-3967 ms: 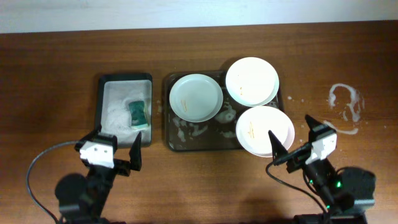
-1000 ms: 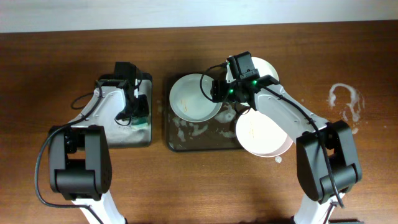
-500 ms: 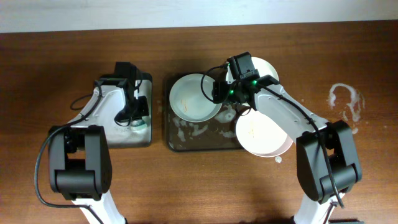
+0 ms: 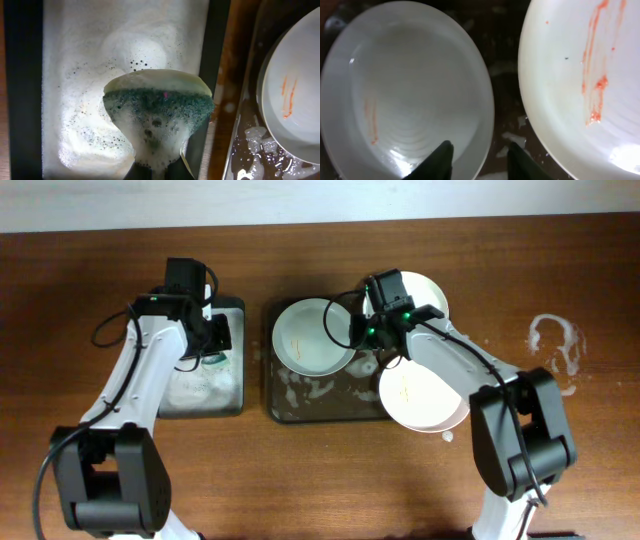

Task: Clean dirty plates on tray and stack at the side

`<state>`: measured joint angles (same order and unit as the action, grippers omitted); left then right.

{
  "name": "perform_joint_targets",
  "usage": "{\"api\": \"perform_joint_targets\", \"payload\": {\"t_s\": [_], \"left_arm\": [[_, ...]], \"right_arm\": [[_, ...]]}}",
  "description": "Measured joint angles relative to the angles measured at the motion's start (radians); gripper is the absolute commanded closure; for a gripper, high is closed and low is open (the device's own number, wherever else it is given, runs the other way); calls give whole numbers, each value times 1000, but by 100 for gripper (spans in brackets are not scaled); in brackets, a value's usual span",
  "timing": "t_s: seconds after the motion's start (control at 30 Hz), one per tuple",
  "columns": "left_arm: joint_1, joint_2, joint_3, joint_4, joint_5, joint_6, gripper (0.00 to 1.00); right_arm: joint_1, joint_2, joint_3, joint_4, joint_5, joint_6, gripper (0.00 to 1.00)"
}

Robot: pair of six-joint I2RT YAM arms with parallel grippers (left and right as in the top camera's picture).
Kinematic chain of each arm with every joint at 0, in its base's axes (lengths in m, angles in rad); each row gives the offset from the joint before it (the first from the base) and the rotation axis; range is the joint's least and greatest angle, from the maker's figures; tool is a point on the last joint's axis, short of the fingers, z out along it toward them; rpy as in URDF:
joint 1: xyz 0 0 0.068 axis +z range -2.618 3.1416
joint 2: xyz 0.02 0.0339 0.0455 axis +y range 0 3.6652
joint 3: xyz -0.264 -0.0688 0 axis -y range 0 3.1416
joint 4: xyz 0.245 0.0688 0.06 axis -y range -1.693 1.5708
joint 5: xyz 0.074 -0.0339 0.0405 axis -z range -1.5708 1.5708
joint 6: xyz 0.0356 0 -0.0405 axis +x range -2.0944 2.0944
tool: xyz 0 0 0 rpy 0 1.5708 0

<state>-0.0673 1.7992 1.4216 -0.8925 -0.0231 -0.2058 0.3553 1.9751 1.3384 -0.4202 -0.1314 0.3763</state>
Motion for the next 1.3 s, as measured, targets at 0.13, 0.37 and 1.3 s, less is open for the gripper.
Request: {"api": "perform_joint_targets", "payload": {"t_s": [0.13, 0.37, 1.3], "left_arm": [[0, -2, 0, -3, 0, 0, 99], [0, -2, 0, -5, 0, 0, 99], [0, -2, 0, -1, 1, 0, 99]], "right_arm": [[0, 45, -1, 24, 1, 21, 76], [0, 75, -3, 63, 1, 33, 82], [0, 105, 9, 32, -26, 84, 96]]}}
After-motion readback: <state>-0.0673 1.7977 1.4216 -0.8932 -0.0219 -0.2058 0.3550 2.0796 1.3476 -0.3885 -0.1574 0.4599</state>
